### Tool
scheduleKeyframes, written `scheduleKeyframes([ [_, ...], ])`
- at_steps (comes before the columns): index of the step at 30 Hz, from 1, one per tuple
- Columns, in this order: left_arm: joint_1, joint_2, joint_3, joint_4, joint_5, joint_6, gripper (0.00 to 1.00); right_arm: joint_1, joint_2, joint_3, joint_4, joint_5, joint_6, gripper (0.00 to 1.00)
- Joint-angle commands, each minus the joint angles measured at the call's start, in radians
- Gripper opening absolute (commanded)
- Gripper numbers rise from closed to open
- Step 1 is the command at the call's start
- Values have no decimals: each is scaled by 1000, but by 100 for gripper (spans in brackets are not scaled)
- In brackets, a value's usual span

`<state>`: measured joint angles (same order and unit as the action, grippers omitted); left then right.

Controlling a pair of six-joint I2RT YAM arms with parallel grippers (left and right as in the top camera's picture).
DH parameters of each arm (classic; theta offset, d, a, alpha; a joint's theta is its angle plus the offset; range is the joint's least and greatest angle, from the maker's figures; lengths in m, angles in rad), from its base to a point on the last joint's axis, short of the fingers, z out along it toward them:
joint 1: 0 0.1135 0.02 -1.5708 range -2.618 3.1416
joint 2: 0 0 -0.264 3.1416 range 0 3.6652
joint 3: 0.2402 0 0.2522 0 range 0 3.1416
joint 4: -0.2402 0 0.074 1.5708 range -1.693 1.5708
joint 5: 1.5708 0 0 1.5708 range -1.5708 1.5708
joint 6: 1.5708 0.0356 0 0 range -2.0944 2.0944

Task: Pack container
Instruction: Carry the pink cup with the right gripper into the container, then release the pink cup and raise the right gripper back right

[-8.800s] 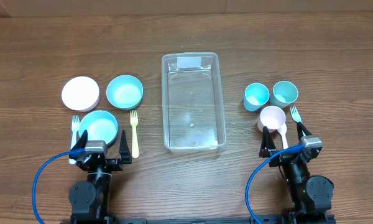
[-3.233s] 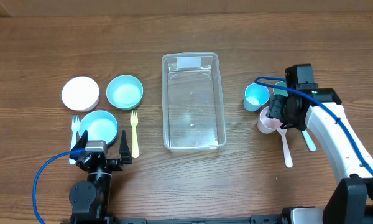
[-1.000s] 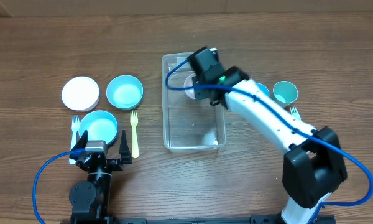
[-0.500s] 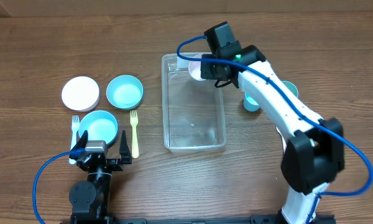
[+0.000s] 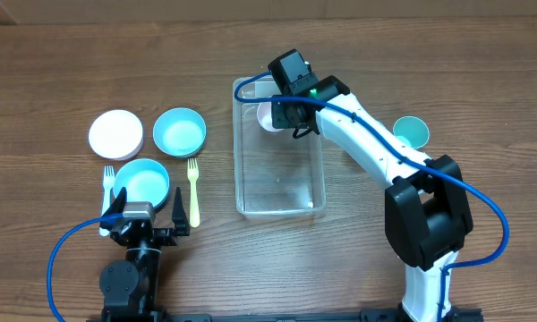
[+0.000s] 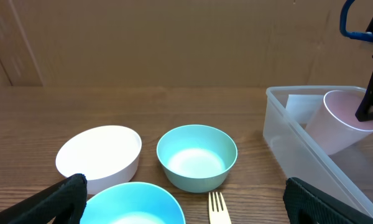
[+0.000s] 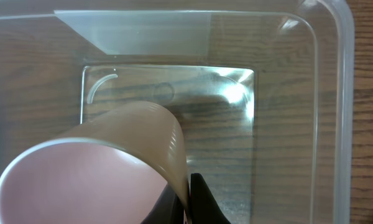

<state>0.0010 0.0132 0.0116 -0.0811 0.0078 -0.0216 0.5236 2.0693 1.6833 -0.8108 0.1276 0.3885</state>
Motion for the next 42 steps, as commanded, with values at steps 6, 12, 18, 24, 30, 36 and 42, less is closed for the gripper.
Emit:
scheduleKeyframes([
  [6,6,-8,-5,3,11,19,100,-13,18,26,-8,21,2,10],
  [12,6,-8,-5,3,11,19,100,-13,18,27,-10,21,1,38],
  [18,6,-8,-5,3,11,19,100,-13,18,151,-101,41,-26,56],
  [24,6,-8,-5,3,11,19,100,-61,16,494,-446,146,61,56],
  [30,6,-8,-5,3,11,19,100,-330,16,506,-657,124,113,55],
  [36,6,-8,-5,3,11,19,100,-560,16,496,-737,89,51,58],
  [42,6,-8,-5,3,11,19,100,-666,16,486,-777,-83,-121,58],
])
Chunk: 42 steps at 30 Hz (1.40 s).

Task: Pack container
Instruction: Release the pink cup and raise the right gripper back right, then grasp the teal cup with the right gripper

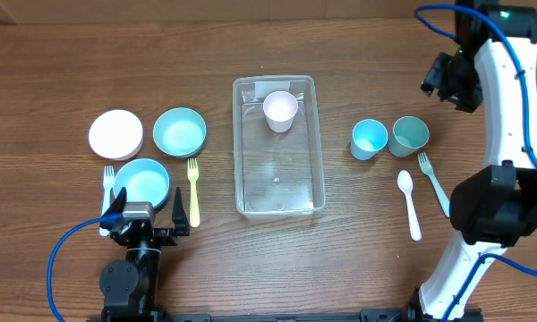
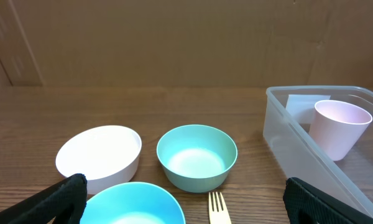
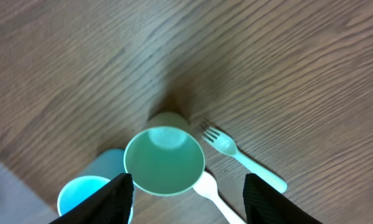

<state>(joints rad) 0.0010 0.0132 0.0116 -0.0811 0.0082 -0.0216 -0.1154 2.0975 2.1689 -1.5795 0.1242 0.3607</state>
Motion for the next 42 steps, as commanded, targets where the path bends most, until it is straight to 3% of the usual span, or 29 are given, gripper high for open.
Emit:
scheduleKeyframes([
  [1,6,-8,-5,3,11,19,100,-34,-12,-3,-16,-90,-112,58],
  [10,6,-8,-5,3,11,19,100,-48,-24,-30,-65,-82,-201,56],
  [15,6,-8,-5,3,11,19,100,-50,-163,-117,-76,-90,-200,54],
  [18,6,-8,-5,3,11,19,100,-51,-272,-232,14,-90,-201,56],
  [23,6,-8,-5,3,11,19,100,-59,-286,-510,264,-101,-212,69],
  [30,6,-8,-5,3,11,19,100,-77,-285,-678,507,-158,-212,67],
  [34,6,-8,-5,3,11,19,100,-76,-284,-781,614,-209,-212,60],
  [35,6,-8,-5,3,11,19,100,-76,-284,-780,614,-208,-213,54],
  [37,6,-8,-5,3,11,19,100,-77,-284,-780,610,-208,-213,34],
  [42,6,-8,-5,3,11,19,100,-77,-283,-811,629,-208,-211,32],
])
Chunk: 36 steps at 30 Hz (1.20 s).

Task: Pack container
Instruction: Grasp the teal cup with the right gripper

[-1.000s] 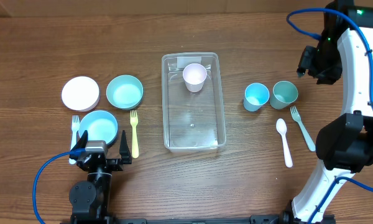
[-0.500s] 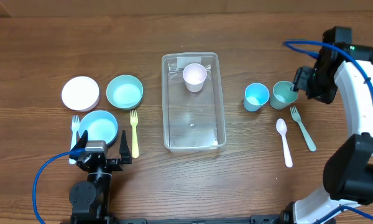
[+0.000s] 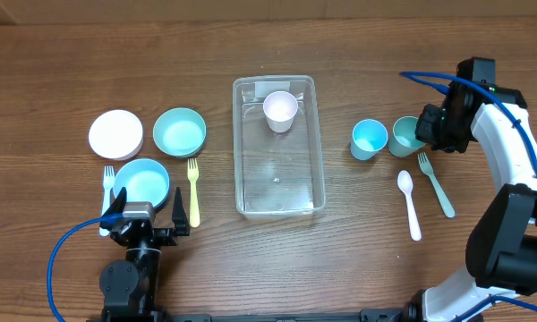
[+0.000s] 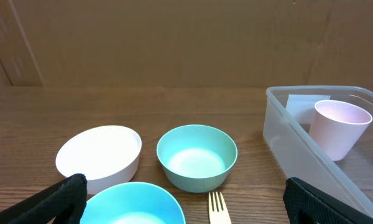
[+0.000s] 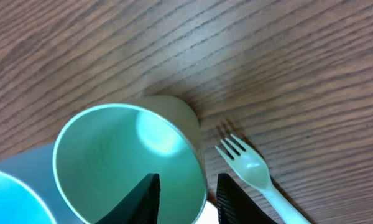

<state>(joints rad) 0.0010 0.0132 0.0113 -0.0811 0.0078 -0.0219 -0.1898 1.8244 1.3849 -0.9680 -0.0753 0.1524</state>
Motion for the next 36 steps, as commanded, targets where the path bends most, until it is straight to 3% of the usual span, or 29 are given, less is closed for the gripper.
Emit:
scheduleKeyframes([
  [1,6,-8,-5,3,11,19,100,-2,-10,-37,27,-9,-1,32],
  [3,6,-8,-5,3,11,19,100,-2,-10,-49,41,-9,0,30],
  [5,6,-8,-5,3,11,19,100,-2,-10,-49,39,-9,0,14],
  [8,6,-8,-5,3,11,19,100,-2,-10,-49,35,-9,0,4],
  [14,6,-8,-5,3,11,19,100,-2,-36,21,-12,9,0,4],
  [20,6,-8,-5,3,11,19,100,31,-154,470,-305,51,-22,4],
  [23,6,-8,-5,3,11,19,100,156,-153,645,-412,51,-38,4],
  [30,6,-8,-5,3,11,19,100,500,-28,663,-324,66,9,4],
  [36,6,-8,-5,3,11,19,100,612,178,663,-234,79,30,4],
])
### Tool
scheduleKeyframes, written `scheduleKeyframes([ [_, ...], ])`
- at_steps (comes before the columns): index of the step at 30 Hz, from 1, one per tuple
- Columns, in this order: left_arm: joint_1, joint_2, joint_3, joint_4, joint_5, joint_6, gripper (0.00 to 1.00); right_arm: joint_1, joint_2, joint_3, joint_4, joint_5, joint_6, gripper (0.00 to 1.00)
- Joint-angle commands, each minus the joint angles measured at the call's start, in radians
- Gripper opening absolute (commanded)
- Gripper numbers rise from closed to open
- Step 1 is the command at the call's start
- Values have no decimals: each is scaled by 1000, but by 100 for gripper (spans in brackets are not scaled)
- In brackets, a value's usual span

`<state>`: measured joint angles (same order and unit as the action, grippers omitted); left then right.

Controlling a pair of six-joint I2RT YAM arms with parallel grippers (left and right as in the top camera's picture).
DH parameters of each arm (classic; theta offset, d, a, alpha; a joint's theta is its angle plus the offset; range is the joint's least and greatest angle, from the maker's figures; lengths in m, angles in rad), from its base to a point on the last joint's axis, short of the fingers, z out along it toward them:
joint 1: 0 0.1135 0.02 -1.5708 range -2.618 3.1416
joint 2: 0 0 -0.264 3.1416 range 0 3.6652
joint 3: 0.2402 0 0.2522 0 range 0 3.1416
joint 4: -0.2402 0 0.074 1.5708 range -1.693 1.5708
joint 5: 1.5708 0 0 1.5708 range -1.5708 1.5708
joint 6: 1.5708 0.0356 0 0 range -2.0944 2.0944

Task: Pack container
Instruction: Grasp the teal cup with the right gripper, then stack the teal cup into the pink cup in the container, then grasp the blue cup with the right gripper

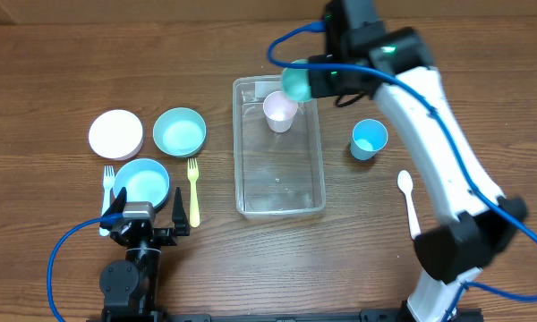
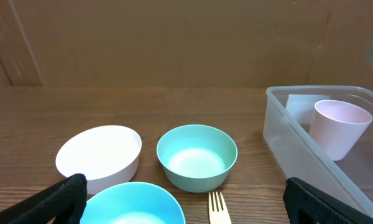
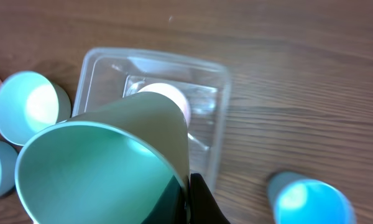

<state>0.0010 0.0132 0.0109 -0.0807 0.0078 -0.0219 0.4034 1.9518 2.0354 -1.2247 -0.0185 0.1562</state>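
The clear container [image 1: 279, 192] lies at the table's middle with a pink cup [image 1: 279, 109] standing in its far end. My right gripper [image 1: 310, 80] is shut on the rim of a green cup [image 1: 295, 82], held above the container's far right corner. In the right wrist view the green cup [image 3: 105, 162] fills the lower left, over the container [image 3: 217, 118] and pink cup [image 3: 168, 96]. A blue cup [image 1: 369, 139] stands right of the container. My left gripper [image 1: 141, 219] rests open at the near left.
Left of the container are a white bowl [image 1: 115, 132], a teal bowl [image 1: 179, 131], a blue bowl [image 1: 143, 181], a yellow fork [image 1: 193, 190] and a white fork [image 1: 108, 183]. A white spoon [image 1: 405, 186] lies at the right, partly under my right arm.
My right gripper, then open around the green cup's rim at the table's right, is now shut on it and holds it above the container's far end. The left arm has not moved.
My right gripper held the pink cup inside the container's far end. Then the pink cup stood there alone and the gripper was open high over the right-hand cups. It then straddled the green cup's rim, and now holds that cup over the container.
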Motion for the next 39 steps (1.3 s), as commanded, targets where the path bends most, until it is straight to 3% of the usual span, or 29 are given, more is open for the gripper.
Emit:
scheduleKeyframes([
  [1,6,-8,-5,3,11,19,100,21,71,13,31,24,27,4],
  [7,6,-8,-5,3,11,19,100,21,147,13,80,24,27,4],
  [8,6,-8,-5,3,11,19,100,21,147,13,79,24,27,7],
  [9,6,-8,-5,3,11,19,100,21,147,13,79,24,27,25],
  [10,6,-8,-5,3,11,19,100,21,147,13,79,24,27,54],
  [12,6,-8,-5,3,11,19,100,21,147,13,83,24,26,78],
  [13,6,-8,-5,3,11,19,100,21,146,19,79,24,26,82],
  [19,6,-8,-5,3,11,19,100,-39,76,147,-126,186,152,82],
  [25,6,-8,-5,3,11,19,100,-314,35,111,-365,155,146,80],
  [29,6,-8,-5,3,11,19,100,-415,35,12,-326,12,52,80],
  [39,6,-8,-5,3,11,19,100,-385,36,-417,-14,-61,-8,79],
])
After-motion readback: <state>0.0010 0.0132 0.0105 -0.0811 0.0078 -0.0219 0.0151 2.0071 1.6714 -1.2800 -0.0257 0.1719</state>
